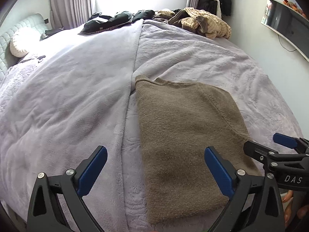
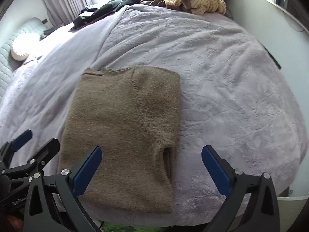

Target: Fold small clothes

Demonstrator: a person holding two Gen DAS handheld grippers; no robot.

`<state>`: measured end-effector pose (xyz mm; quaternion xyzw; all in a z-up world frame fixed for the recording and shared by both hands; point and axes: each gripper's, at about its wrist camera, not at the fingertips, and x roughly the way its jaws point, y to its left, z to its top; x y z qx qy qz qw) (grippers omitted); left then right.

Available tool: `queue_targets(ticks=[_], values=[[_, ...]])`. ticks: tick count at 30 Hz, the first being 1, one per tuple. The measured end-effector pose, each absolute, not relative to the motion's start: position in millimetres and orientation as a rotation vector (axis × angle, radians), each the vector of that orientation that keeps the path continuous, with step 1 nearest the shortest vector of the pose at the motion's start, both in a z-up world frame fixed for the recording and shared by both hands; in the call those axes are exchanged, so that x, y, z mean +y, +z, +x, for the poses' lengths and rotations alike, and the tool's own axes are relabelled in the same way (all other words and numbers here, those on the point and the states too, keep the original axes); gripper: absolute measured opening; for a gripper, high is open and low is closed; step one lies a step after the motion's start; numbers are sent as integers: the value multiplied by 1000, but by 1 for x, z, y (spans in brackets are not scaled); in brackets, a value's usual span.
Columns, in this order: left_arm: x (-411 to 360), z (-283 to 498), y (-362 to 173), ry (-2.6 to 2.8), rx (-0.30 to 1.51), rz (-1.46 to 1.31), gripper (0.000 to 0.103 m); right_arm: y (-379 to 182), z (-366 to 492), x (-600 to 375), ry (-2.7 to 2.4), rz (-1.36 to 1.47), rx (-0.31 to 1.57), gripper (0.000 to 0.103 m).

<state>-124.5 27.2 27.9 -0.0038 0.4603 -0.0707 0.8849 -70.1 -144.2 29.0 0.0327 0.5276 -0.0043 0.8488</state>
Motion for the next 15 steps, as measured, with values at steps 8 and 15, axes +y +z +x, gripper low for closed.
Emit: queue_targets(ticks=[8,15], values=[[27,-123,24,-102,967,1,101,34,-72,-143,-63,32,1088,103],[28,-122,24,-91,972,-5,101,35,-73,-142,-80,27,1091,103]])
